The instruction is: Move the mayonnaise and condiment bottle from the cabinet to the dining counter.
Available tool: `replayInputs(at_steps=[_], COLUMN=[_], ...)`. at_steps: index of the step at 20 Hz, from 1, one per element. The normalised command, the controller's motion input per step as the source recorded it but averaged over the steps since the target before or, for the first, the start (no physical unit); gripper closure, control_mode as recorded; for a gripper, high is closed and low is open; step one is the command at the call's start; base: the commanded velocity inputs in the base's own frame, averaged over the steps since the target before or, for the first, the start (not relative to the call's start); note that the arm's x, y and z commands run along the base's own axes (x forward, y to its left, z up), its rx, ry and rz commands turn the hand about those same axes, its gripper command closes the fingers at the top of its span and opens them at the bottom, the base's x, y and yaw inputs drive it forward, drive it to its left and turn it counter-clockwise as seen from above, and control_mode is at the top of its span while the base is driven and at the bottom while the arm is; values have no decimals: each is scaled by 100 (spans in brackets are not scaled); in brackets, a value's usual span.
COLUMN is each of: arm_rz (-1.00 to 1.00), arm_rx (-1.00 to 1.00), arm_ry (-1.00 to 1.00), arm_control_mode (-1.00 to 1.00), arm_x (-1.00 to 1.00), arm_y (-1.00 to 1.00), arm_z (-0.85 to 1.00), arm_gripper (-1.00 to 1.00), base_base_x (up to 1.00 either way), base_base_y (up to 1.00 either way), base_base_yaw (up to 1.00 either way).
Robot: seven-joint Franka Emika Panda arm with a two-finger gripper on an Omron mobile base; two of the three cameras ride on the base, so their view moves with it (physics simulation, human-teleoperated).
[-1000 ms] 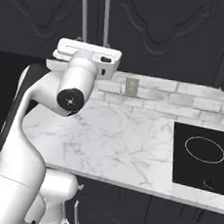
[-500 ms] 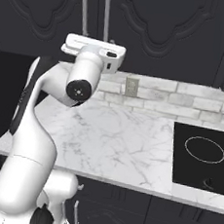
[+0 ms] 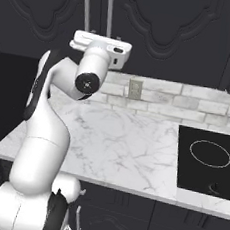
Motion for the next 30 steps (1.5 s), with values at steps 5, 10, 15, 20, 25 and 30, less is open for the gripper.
replayInputs(at_steps=[5, 10, 15, 20, 25, 30], arm_rz=[0, 0, 0, 0, 0, 0], arm_rx=[0, 0, 0, 1, 0, 0], arm_ry=[0, 1, 2, 4, 6, 2], arm_control_mode=[-100, -100, -100, -100, -100, -100], arm_x=[49, 48, 45, 50, 49, 10], arm_y=[0, 0, 0, -1, -1, -24], arm_z=[0, 0, 0, 0, 0, 0], arm_gripper=[-100, -100, -100, 100, 100, 100], base_base_x=[0, 0, 0, 0, 0, 0], base_base_y=[0, 0, 0, 0, 0, 0], base_base_yaw=[0, 0, 0, 0, 0, 0])
